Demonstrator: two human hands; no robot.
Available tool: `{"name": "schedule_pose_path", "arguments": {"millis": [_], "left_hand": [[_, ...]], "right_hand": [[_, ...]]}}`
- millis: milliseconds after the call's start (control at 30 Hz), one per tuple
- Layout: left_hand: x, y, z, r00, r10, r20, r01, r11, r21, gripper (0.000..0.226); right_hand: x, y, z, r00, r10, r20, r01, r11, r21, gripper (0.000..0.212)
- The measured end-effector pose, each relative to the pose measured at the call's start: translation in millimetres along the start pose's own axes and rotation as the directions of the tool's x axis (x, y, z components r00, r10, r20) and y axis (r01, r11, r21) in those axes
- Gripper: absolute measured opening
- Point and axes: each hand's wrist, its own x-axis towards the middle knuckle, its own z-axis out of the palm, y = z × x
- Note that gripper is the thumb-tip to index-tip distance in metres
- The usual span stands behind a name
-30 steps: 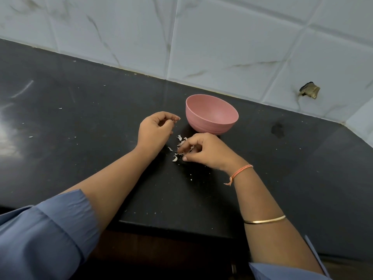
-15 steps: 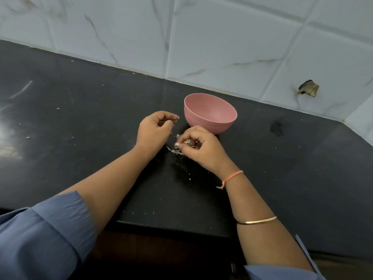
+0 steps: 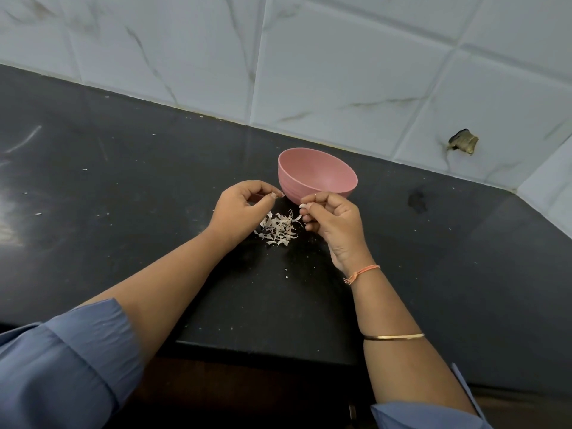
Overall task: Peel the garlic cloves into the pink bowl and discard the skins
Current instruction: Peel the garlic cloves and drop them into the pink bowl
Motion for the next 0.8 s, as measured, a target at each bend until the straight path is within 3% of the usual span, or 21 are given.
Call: {"name": "schedule_pose_path", "arguments": {"millis": [133, 233, 333, 467, 500, 533, 567, 600, 633, 667, 733, 800], "left_hand": [[0.1, 0.0, 0.1, 1.000, -0.011, 0.001, 0.011, 1.000, -0.015, 0.016], [0.4, -0.1, 0.3, 1.000, 0.001, 0.001, -0.001, 1.000, -0.013, 0.016], [0.8, 0.6, 0.6, 1.000, 0.012, -0.001, -0.012, 1.000, -0.005, 0.015], [1.5, 1.4, 0.4, 1.000, 0.004, 0.010, -0.004, 1.000, -0.003, 0.016], [1.4, 1.4, 0.3, 1.000, 0.004, 0.008, -0.004, 1.000, -0.005, 0.016], [0.8, 1.7, 0.3, 1.000, 0.004, 0.003, -0.004, 1.000, -0.004, 0.016], [0.8, 1.8, 0.2, 1.000, 0.006, -0.003, -0.006, 1.000, -0.004, 0.016], [0.3, 1.6, 0.0, 1.000, 0.009, -0.005, -0.009, 1.000, -0.006, 0.016], [0.8, 1.2, 0.1, 1.000, 0.009, -0.007, -0.009, 1.000, -0.005, 0.015], [0.6, 1.0, 0.0, 1.000, 0.006, -0.006, -0.006, 1.000, -0.004, 0.014], [0.6, 0.1, 0.0, 1.000, -0.008, -0.002, 0.008, 1.000, -0.001, 0.017], [1.0, -0.3, -0.1, 1.000, -0.001, -0.013, 0.001, 1.000, 0.020, 0.027]], "right_hand": [[0.7, -0.4, -4.0, 1.000, 0.026, -0.017, -0.027, 0.998, -0.053, 0.010], [1.0, -0.4, -9.5, 0.999, -0.039, -0.002, 0.037, 0.954, -0.298, 0.011], [0.6, -10.6, -13.0, 0.972, -0.234, 0.011, 0.205, 0.828, -0.522, 0.007], [-2.7, -26.0, -11.0, 0.772, -0.634, 0.035, 0.470, 0.534, -0.702, 0.006], [-0.8, -24.7, -10.8, 0.789, -0.607, 0.092, 0.453, 0.474, -0.755, 0.008], [0.5, -21.9, -9.2, 0.871, -0.456, 0.182, 0.391, 0.419, -0.820, 0.011], [0.7, -17.8, -7.1, 0.948, -0.193, 0.252, 0.307, 0.356, -0.883, 0.014], [0.7, -13.3, -7.1, 0.962, 0.030, 0.271, 0.250, 0.306, -0.919, 0.016], [2.9, -11.0, -8.4, 0.957, 0.108, 0.268, 0.223, 0.316, -0.922, 0.015], [5.0, -11.7, -9.0, 0.965, 0.079, 0.251, 0.205, 0.372, -0.905, 0.014], [6.0, -14.4, -7.1, 0.983, -0.100, 0.155, 0.184, 0.556, -0.811, 0.009], [7.3, -15.0, -4.5, 0.990, -0.132, 0.046, 0.134, 0.811, -0.569, 0.006]]}}
